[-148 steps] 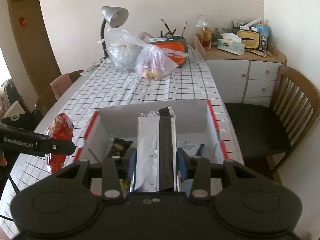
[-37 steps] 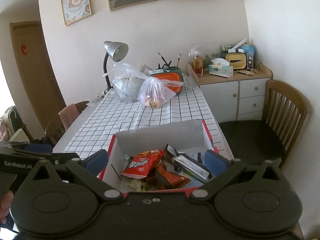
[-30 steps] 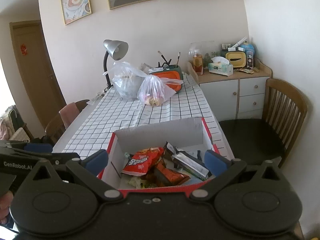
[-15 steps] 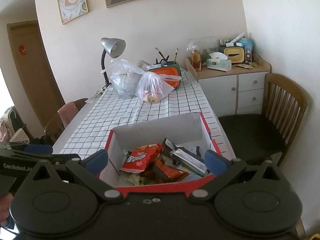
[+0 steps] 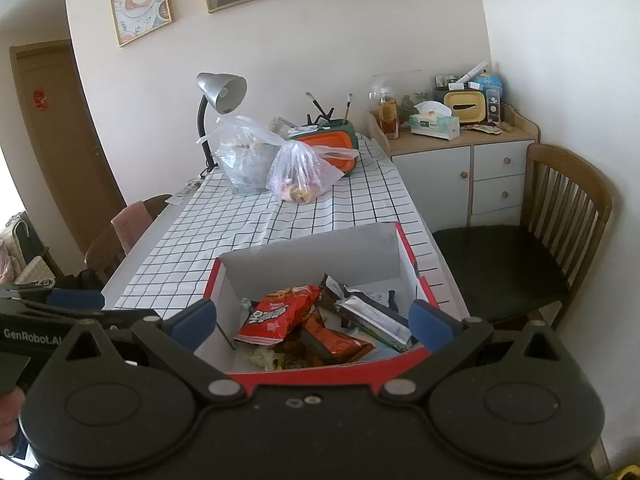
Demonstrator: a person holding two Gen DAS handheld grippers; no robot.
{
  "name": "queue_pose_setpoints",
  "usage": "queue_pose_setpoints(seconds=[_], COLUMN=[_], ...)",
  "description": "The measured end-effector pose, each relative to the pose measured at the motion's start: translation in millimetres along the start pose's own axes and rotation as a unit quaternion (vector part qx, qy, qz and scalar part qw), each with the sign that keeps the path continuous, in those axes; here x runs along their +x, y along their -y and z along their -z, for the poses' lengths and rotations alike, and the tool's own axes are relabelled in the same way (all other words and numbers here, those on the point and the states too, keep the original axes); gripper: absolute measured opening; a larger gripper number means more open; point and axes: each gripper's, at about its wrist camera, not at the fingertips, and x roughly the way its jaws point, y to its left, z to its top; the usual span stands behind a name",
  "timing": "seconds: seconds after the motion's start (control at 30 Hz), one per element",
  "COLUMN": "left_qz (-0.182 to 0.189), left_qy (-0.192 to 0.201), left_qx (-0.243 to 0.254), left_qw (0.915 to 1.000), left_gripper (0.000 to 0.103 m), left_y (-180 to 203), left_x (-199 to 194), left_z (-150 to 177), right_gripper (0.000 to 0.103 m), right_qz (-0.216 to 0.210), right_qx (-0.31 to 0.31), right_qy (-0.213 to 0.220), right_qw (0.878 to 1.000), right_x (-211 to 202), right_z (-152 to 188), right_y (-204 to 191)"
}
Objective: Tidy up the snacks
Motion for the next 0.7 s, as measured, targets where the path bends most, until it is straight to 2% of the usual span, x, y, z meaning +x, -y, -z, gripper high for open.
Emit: queue_pose_setpoints(seconds=[0.7], left_qz=[0.008], left_qy=[-0.002], left_qx=[0.003], left_qw=[1.0], left_gripper=[0.101], left_y=[0.7], left_x=[6.5], left_z=[0.6], right_gripper=[0.103], right_qz=[0.007], right_qx=[0.008], right_qy=[-0.004], right_qw=[1.0], right_x=[3.0], right_z=[2.1], right_y=[1.1])
